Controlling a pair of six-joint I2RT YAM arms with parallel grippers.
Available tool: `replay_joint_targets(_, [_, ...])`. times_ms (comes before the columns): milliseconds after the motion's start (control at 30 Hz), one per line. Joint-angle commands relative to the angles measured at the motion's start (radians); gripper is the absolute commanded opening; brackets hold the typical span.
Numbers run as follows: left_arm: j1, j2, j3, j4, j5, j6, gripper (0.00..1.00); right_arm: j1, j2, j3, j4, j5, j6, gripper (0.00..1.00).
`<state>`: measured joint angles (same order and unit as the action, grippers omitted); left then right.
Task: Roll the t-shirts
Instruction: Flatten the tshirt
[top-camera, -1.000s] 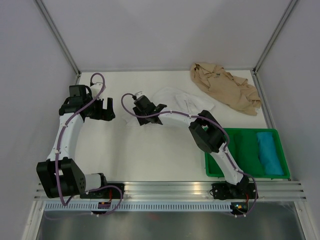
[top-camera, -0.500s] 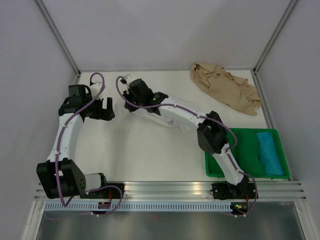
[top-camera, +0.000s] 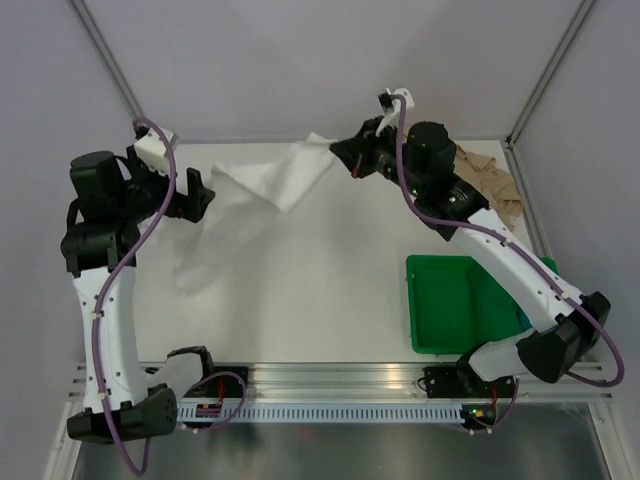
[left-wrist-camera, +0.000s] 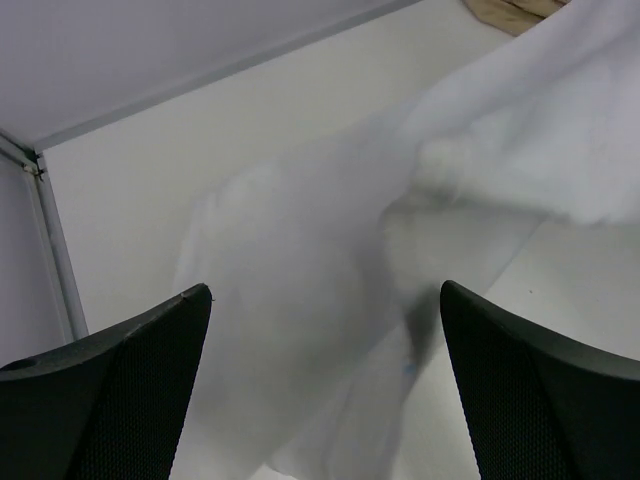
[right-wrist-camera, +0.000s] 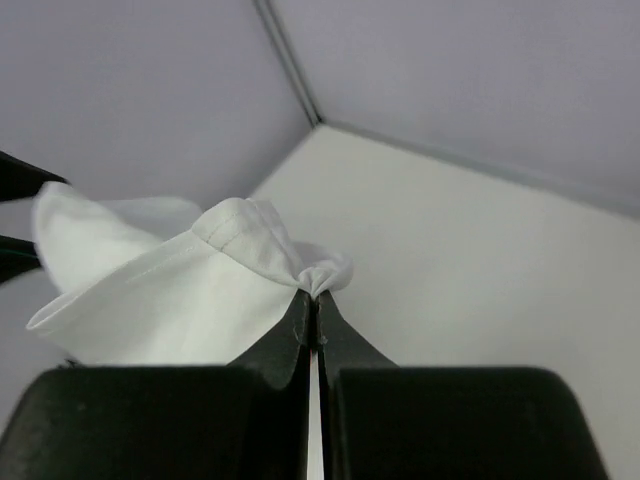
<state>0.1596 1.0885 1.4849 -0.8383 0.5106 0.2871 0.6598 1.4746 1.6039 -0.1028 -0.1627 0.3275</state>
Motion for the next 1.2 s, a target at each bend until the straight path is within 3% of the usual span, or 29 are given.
replay_joint_targets(0, [-0.002,0.028,-0.067,-0.081,0.063,0.07,1.0,-0.061,-0.034,-0.279,0.032,0.011,0.061,0.0])
replay_joint_targets(233, [-0.002,0.079,-0.32,-0.081,0.025,0.201,0.85,-0.083,0.019,-0.616,0.069,0.071,0.076,0.0])
replay_joint_targets(400, [-0.002,0.14,-0.5,-0.073,-0.035,0.291,0.75,-0.097,0.119,-0.644,0.068,0.095,0.073,0.0])
replay_joint_targets(700, [-0.002,0.148,-0.584,0.016,-0.089,0.305,0.87,-0.104,0.231,-0.38,-0.024,0.146,-0.074,0.0])
replay_joint_targets(833, [-0.006,0.166,-0.565,0.016,-0.055,0.281,0.87,-0.117,0.413,-0.054,-0.075,0.248,-0.151,0.0])
replay_joint_targets(867, [-0.012,0.169,-0.56,0.016,-0.057,0.274,0.87,-0.124,0.455,0.012,-0.11,0.258,-0.159,0.05])
replay_joint_targets(900, [-0.012,0.171,-0.558,0.018,-0.06,0.273,0.87,-0.143,0.502,0.159,-0.139,0.275,-0.154,0.49])
replay_joint_targets(933, [-0.015,0.171,-0.558,0.018,-0.06,0.273,0.87,-0.155,0.601,0.238,-0.178,0.288,-0.139,0.7])
replay_joint_targets(1000, [-0.019,0.172,-0.563,0.018,-0.061,0.273,0.88,-0.192,0.691,0.467,-0.349,0.299,-0.104,0.9])
replay_joint_targets(1067, [-0.023,0.172,-0.574,0.019,-0.069,0.285,0.88,-0.195,0.724,0.501,-0.423,0.322,-0.084,0.98])
replay_joint_targets(1167, [-0.025,0.183,-0.604,0.053,-0.105,0.306,0.88,-0.141,0.554,0.189,-0.228,0.363,-0.097,0.98])
